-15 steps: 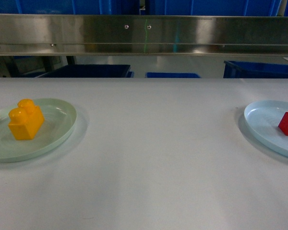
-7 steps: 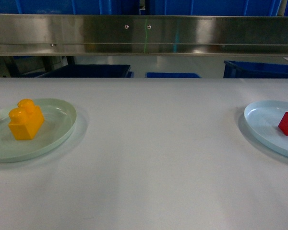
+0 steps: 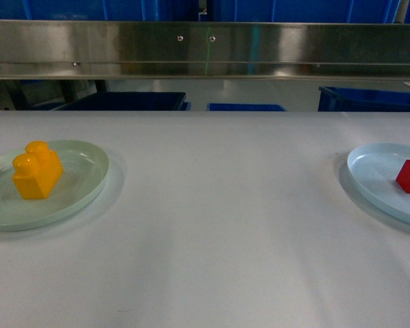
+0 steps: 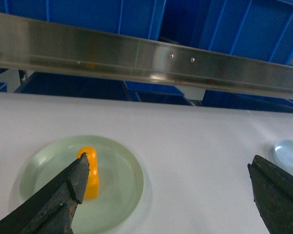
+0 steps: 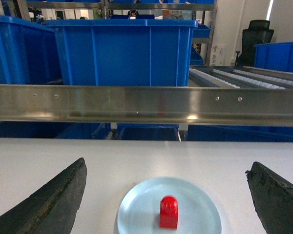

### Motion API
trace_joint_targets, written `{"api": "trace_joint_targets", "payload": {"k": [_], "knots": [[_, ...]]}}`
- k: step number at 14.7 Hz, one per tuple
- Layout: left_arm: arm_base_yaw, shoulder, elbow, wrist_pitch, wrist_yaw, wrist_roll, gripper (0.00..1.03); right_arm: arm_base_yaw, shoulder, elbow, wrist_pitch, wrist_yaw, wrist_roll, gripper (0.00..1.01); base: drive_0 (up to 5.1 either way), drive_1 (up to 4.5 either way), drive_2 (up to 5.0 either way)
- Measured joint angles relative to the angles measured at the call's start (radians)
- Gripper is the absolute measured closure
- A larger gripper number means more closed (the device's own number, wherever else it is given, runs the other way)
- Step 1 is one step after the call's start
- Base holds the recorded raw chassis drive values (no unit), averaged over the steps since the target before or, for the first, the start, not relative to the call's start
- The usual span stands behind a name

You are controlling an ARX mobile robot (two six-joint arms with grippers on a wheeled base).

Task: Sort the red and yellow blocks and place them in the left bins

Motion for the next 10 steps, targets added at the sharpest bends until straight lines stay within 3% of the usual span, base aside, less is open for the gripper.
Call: {"api": "trace_joint_targets", "payload": {"k": [1,2,3,4,5,6,8,10], "knots": [[0.0,0.114,0.094,0.031,0.001,-0.003,0.05,-0.011,0.175,0.102,0.064,-0.007,-0.008,0.03,0.0,0.0,0.0],[0.006,0.334,0.286,0.013,-0.011,0.002,0.05,-0.01,0.461,0.335,-0.066,-0.061,0.003,0.03,0.0,0.0,0.0],[0.002,0.57,0.414,-0.043,-0.073,0.081,0.05,0.024,0.717,0.505,-0.183,-0.059,-0.028,0.03,0.0,0.0,0.0],[0.014,0.784,0.383,0.066,-0.103,0.156,0.05,0.053,0.851,0.475,-0.108,0.023,-0.076,0.03,0.0,0.0,0.0],[0.021,0.819,0.372,0.11,-0.104,0.178,0.05,0.069,0.888,0.438,-0.027,0.085,-0.105,0.03,0.0,0.0,0.0],[0.028,0.823,0.359,0.138,-0.098,0.187,0.05,0.076,0.9,0.413,0.028,0.109,-0.118,0.03,0.0,0.0,0.0],[0.034,0.805,0.353,0.18,-0.103,0.187,0.05,0.077,0.9,0.395,0.117,0.112,-0.126,0.03,0.0,0.0,0.0],[0.032,0.788,0.352,0.185,-0.102,0.18,0.05,0.078,0.893,0.397,0.117,0.112,-0.129,0.03,0.0,0.0,0.0]]}}
